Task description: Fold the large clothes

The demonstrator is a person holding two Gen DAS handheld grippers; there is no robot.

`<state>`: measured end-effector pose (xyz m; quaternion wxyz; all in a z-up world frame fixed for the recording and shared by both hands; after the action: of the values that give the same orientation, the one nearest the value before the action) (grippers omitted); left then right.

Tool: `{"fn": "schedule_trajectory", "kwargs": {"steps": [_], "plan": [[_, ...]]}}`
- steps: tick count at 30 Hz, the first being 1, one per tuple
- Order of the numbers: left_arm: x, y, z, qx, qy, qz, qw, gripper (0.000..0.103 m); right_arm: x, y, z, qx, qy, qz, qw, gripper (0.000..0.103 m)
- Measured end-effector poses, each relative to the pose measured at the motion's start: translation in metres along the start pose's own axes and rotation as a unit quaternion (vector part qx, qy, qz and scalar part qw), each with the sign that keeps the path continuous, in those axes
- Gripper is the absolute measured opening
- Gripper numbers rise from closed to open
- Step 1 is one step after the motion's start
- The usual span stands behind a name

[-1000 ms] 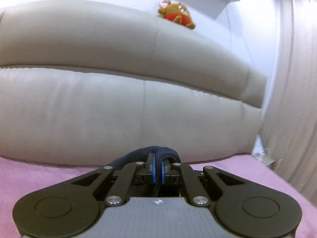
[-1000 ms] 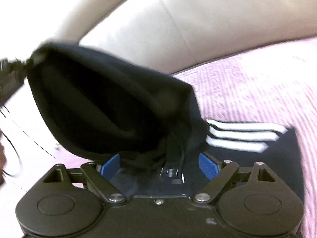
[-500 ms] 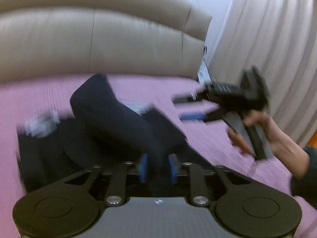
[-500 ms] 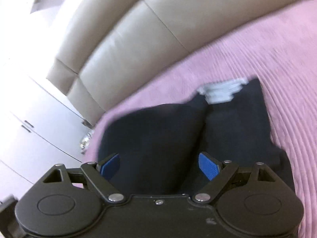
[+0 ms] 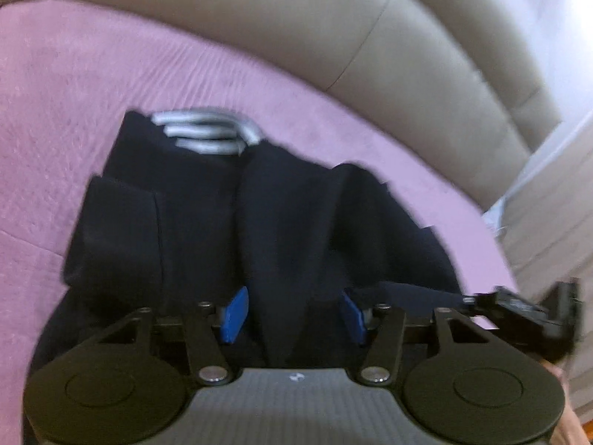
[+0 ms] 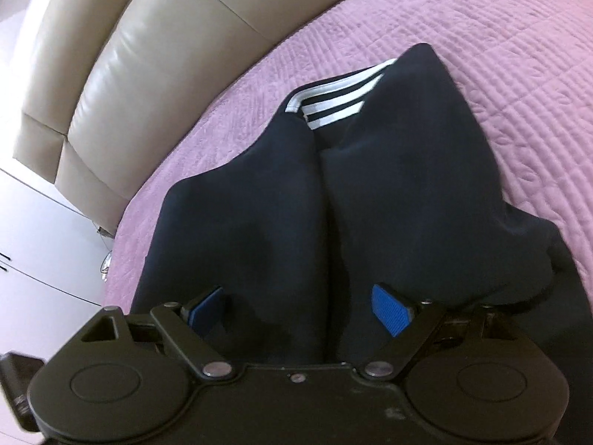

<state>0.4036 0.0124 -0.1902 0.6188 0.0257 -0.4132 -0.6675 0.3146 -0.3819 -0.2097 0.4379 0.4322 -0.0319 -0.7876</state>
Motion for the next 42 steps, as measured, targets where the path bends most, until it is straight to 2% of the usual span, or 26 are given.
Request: {"fn": "schedule_trajectory", "kwargs": {"steps": [1,2,3,4,6,8,10,11,14,16,18,20,21,22,23,24,26,28,30,31,32,33,34,37,39,42], "plan": [[-0.007,-0.004,-0.004,-0.008,0.008,0.006,0.9999,0.06,-0.004,0.001,-0.002,-0.006,0.003,0.012,1.0,0.103],[-0.01,-0.008,-0.012,-0.015,0.009,0.009,0.9998,0.056,-0.007,0.001,-0.003,-0.014,0.006,0.027,1.0,0.091],[-0.01,-0.011,-0.016,-0.012,0.001,0.005,0.9999,0.028,-0.014,0.001,-0.002,-0.014,0.013,0.05,0.999,0.067],[-0.008,-0.014,-0.018,-0.005,-0.009,-0.008,0.9999,0.013,-0.02,0.0,0.003,-0.005,0.014,0.069,0.997,0.012],[0.002,-0.013,-0.01,0.024,-0.002,-0.031,0.9992,0.007,-0.031,0.001,0.029,0.043,0.014,0.107,0.993,0.009],[0.008,-0.008,0.016,0.081,0.007,-0.018,0.9965,0.006,-0.032,0.004,0.058,0.086,0.007,0.112,0.99,0.008],[0.004,-0.001,0.045,0.141,0.015,0.013,0.9899,0.006,-0.025,0.006,0.071,0.106,-0.022,0.124,0.986,0.008],[0.0,0.001,0.056,0.159,0.022,0.012,0.9869,0.006,-0.018,0.006,0.07,0.1,-0.04,0.136,0.985,0.007],[-0.012,-0.006,0.05,0.137,0.048,0.0,0.9894,0.006,0.002,0.001,0.049,0.048,-0.062,0.126,0.989,0.007],[-0.019,-0.017,0.034,0.108,0.088,-0.015,0.9901,0.006,0.003,-0.003,0.043,0.038,-0.08,0.139,0.986,0.012],[-0.021,-0.024,0.024,0.089,0.109,-0.027,0.9896,0.012,-0.009,-0.003,0.054,0.048,-0.098,0.164,0.98,0.037],[-0.014,-0.024,0.03,0.087,0.101,-0.036,0.9904,0.016,-0.026,-0.004,0.068,0.067,-0.098,0.19,0.975,0.07],[-0.009,-0.024,0.035,0.091,0.093,-0.043,0.9906,0.025,-0.04,-0.006,0.079,0.082,-0.085,0.207,0.971,0.089],[-0.003,-0.025,0.042,0.093,0.085,-0.056,0.9904,0.032,-0.047,-0.009,0.085,0.088,-0.074,0.219,0.969,0.09],[0.005,-0.028,0.05,0.097,0.08,-0.074,0.9893,0.047,-0.06,-0.015,0.088,0.086,-0.062,0.238,0.965,0.092],[0.012,-0.031,0.055,0.102,0.081,-0.094,0.9871,0.065,-0.069,-0.019,0.084,0.074,-0.059,0.259,0.961,0.101],[0.02,-0.033,0.048,0.088,0.114,-0.136,0.9802,0.09,-0.08,-0.035,0.068,0.05,-0.073,0.312,0.946,0.102],[0.019,-0.04,0.038,0.069,0.155,-0.164,0.9719,0.086,-0.075,-0.056,0.046,0.025,-0.111,0.356,0.927,0.102],[0.009,-0.046,0.025,0.038,0.184,-0.179,0.9658,0.086,-0.054,-0.074,0.031,0.02,-0.177,0.398,0.9,0.102],[0.001,-0.049,0.023,0.034,0.198,-0.181,0.9628,0.088,-0.038,-0.074,0.03,0.019,-0.17,0.383,0.908,0.103],[-0.008,-0.05,0.023,0.035,0.201,-0.174,0.9635,0.097,-0.025,-0.068,0.036,0.027,-0.143,0.343,0.928,0.103],[-0.019,-0.047,0.022,0.028,0.202,-0.149,0.9676,0.099,-0.013,-0.057,0.044,0.015,-0.129,0.283,0.95,0.103],[-0.026,-0.045,0.027,0.021,0.195,-0.122,0.973,0.099,-0.006,-0.049,0.052,0.006,-0.122,0.247,0.961,0.102],[-0.028,-0.04,0.05,0.029,0.164,-0.097,0.9813,0.089,0.006,-0.03,0.091,0.018,-0.069,0.187,0.98,0.102],[-0.03,-0.04,0.07,0.043,0.141,-0.086,0.9854,0.089,0.019,-0.023,0.124,0.028,-0.008,0.146,0.989,0.102],[-0.046,-0.044,0.104,0.041,0.103,-0.045,0.9928,0.09,0.049,-0.025,0.161,0.012,0.021,0.09,0.996,0.102]]}}
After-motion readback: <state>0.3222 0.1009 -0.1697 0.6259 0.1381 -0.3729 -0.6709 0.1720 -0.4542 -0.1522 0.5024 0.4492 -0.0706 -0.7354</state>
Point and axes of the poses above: each gripper's, at about its wrist camera, not at the fingertips, and z roughly against the way its jaws point, x to its right, y to its top, the point moved 1 cm from there along -z, roughly the way its jaws point, and after that the axes turned 5 degrees about x, right-handed, at the moved point
